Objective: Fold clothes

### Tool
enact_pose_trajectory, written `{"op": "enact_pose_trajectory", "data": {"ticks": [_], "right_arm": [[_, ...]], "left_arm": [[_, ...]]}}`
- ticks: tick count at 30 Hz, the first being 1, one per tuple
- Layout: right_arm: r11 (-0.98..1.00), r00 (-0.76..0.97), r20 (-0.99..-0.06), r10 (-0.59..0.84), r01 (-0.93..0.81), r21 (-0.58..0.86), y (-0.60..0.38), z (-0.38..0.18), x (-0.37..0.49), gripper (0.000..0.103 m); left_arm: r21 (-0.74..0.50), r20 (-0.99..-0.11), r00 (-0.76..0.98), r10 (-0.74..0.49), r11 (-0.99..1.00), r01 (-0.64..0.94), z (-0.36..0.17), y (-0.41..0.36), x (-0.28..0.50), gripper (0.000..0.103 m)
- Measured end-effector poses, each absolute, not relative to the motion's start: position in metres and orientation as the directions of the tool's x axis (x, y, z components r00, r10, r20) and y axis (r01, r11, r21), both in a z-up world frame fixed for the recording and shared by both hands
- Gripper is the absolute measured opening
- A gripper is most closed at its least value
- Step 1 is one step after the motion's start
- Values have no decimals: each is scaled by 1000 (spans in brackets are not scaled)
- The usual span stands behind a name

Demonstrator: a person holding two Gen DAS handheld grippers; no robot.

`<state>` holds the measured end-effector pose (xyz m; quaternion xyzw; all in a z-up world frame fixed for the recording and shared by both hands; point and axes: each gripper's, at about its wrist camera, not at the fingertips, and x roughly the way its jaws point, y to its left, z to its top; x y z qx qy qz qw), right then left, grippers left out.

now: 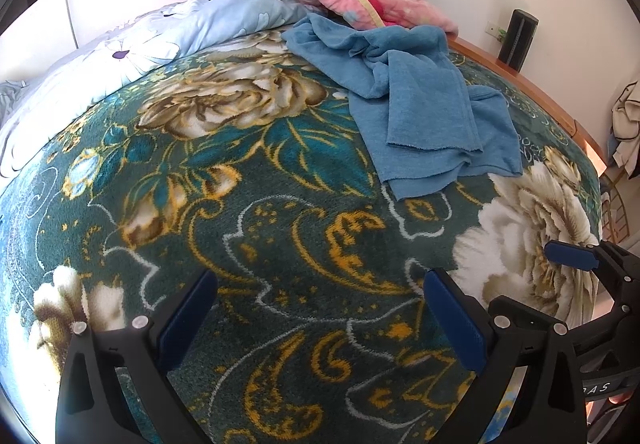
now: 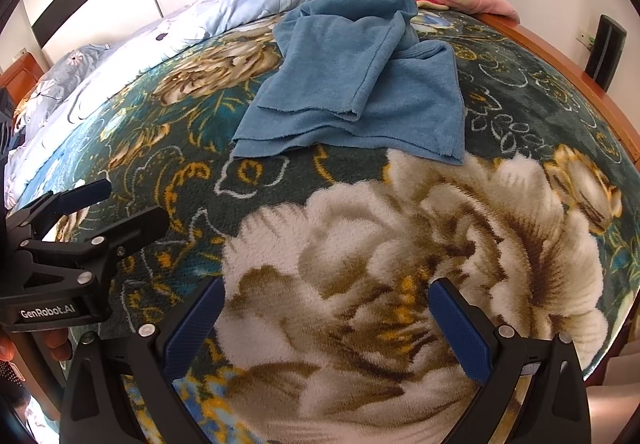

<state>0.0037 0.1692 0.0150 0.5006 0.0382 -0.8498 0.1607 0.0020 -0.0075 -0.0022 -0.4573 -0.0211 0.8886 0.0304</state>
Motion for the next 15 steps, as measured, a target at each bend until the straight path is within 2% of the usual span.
{"op": "enact_pose_trajectory", "data": {"ticks": [15], "right_arm": [[-944,-443,-865,-236,317,95,167,15,3,103]], "left_arm": [[-71,-813,-577,73,-997,-27,-1,-11,4,103]]}}
